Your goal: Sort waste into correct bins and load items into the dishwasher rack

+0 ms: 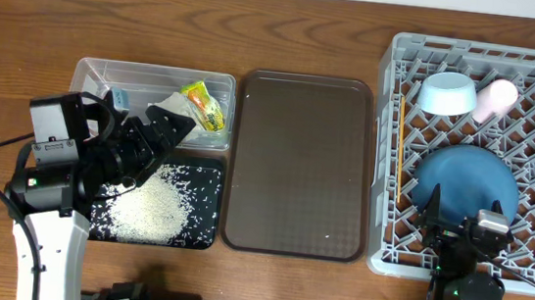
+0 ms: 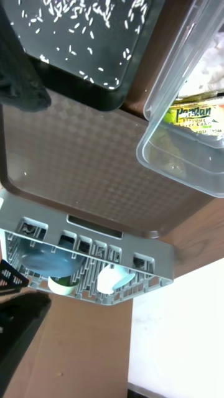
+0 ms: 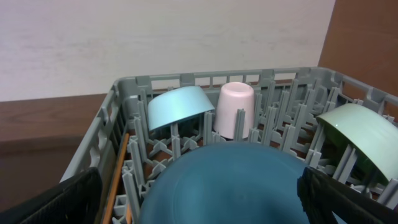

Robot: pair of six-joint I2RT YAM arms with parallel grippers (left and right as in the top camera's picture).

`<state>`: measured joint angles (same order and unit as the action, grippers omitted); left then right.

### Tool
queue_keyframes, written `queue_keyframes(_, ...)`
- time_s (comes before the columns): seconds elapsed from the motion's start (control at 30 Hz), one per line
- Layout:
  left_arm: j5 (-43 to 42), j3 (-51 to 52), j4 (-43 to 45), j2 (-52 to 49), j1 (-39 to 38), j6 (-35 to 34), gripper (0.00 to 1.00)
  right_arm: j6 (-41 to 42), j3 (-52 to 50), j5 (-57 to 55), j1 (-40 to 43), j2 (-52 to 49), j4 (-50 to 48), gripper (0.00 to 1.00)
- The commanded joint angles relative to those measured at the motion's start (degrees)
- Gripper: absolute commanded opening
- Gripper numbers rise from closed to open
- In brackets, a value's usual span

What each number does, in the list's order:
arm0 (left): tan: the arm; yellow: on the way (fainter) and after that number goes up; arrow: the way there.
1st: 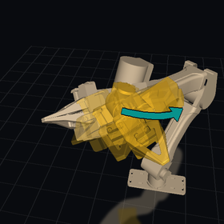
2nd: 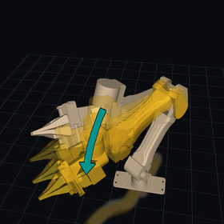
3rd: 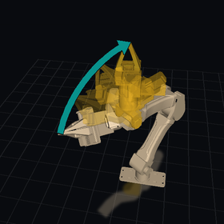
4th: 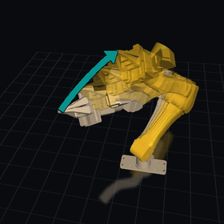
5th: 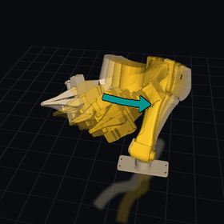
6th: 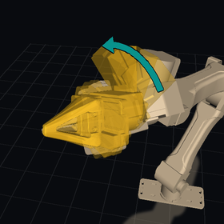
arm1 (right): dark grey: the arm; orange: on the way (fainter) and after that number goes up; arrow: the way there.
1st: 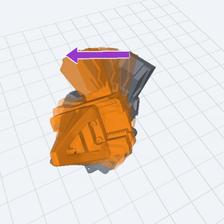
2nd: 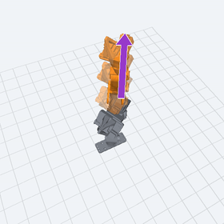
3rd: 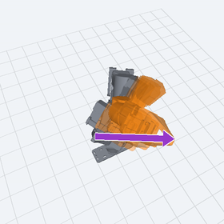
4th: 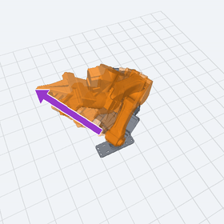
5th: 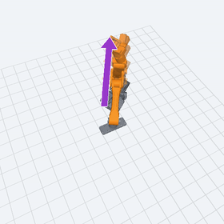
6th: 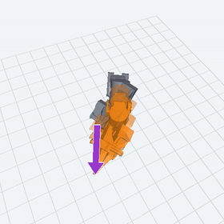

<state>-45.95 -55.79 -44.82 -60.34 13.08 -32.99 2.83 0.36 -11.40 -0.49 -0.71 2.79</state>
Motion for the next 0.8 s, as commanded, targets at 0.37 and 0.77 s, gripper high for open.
queue_keyframes(0.37,18.62,12.2,-3.04,16.48,-0.31,1.92,0.98,0.98,-0.07,0.02,0.31,0.44,0.24,0.99)
queue_keyframes(0.77,18.18,39.91,24.2,39.56,-4.13,1.7,0.98,0.98,-0.07,0.02,0.31,0.44,0.24,0.99)
